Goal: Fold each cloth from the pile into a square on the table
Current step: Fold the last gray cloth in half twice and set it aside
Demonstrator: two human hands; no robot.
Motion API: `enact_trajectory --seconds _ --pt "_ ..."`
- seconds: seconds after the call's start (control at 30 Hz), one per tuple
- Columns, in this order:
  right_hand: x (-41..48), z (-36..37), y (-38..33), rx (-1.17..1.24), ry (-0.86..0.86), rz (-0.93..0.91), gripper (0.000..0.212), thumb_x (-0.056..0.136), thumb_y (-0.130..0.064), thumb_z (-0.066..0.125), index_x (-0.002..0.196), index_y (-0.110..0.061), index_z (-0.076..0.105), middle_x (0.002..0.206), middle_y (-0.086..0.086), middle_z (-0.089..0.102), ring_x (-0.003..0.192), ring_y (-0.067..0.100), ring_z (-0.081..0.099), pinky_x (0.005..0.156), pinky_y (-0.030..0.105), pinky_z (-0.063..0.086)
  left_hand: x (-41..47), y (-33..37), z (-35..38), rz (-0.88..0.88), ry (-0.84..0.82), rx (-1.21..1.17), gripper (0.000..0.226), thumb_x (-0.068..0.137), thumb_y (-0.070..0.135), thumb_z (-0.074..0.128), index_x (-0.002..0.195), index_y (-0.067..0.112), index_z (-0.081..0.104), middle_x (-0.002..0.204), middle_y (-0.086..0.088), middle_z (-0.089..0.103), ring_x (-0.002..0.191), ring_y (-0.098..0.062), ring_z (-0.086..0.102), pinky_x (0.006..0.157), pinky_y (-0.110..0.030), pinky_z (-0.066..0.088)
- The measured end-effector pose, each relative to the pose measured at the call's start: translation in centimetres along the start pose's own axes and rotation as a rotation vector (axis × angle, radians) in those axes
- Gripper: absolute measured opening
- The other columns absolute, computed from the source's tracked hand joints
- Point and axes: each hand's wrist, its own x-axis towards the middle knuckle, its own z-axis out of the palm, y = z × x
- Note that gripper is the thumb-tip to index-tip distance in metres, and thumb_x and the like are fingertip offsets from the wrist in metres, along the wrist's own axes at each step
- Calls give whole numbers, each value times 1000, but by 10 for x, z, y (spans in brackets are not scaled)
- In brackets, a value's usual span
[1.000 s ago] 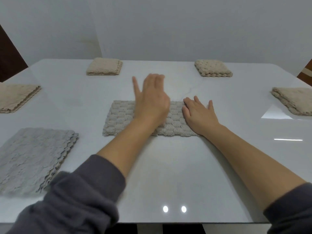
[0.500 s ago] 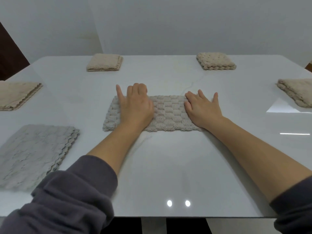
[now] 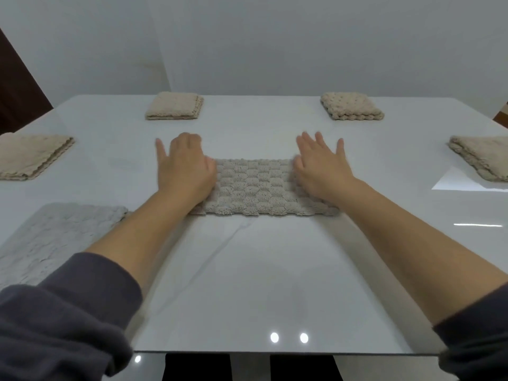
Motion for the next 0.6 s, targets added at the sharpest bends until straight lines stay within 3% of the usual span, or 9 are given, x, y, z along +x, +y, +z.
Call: enact_trajectory --seconds 0.1,0.17,0.3,0.6 --pt "5 11 -49 123 -17 -53 56 102 -29 20 154 -7 10 163 6 6 150 24 1 119 55 1 6 41 10 102 -133 -122 58 96 22 30 150 5 18 159 -12 16 147 -23 9 119 -47 -1" --pt "5 28 -65 119 -78 -47 58 102 -32 18 155 -9 9 164 5 4 150 23 -1 119 54 1 6 53 28 127 -276 -103 59 99 26 23 153 8 9 162 -6 2 149 -19 -2 119 -47 -2" --pt "2 35 -53 90 -124 -12 60 102 -40 14 156 -14 5 164 1 -1 150 22 -7 119 53 -3 9 39 41 93 -397 -20 58 101 36 13 154 14 4 162 -1 -3 149 -17 -7 118 -50 -7" --pt "-11 28 -10 83 -155 99 63 102 -45 13 156 -13 3 164 4 -2 150 23 -6 120 50 -5 4 8 33 -13 -415 37 61 101 41 10 155 14 3 162 0 -4 149 -17 -7 118 -51 -8"
